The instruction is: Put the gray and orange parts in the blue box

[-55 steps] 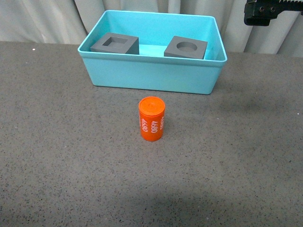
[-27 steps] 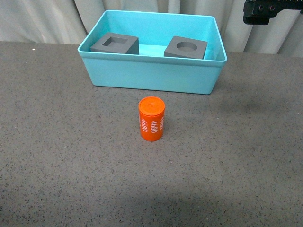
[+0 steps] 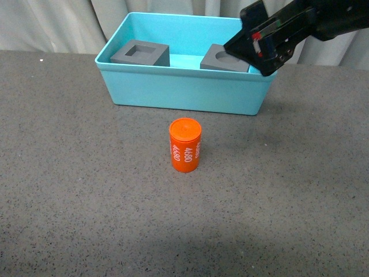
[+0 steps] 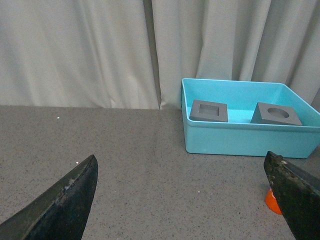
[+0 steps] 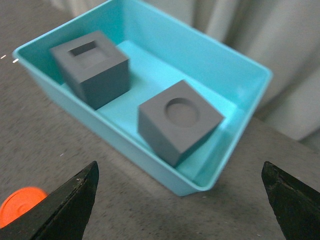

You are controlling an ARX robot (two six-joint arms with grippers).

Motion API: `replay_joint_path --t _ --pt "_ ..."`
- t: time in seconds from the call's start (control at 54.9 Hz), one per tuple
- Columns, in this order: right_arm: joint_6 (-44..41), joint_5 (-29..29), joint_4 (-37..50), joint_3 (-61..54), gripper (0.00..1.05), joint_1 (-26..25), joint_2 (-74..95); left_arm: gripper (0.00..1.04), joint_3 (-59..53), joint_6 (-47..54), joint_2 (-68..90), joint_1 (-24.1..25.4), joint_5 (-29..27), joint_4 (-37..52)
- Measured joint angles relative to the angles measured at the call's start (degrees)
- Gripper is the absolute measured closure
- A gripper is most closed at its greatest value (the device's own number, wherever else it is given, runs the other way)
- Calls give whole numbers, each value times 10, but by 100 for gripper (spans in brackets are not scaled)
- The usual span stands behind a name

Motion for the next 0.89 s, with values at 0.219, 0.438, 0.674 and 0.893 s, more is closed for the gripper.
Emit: replay_joint_path --t 0.219,0.438,0.674,0.893 --pt "-61 -88 -75 42 10 19 47 7 0 0 0 0 0 0" --pt "-140 -104 -138 50 10 35 66 7 0 0 0 0 0 0" --pt "-154 -99 -156 78 10 55 104 7 0 0 0 0 0 0" --pt "-172 -99 -184 87 10 77 129 7 0 0 0 0 0 0"
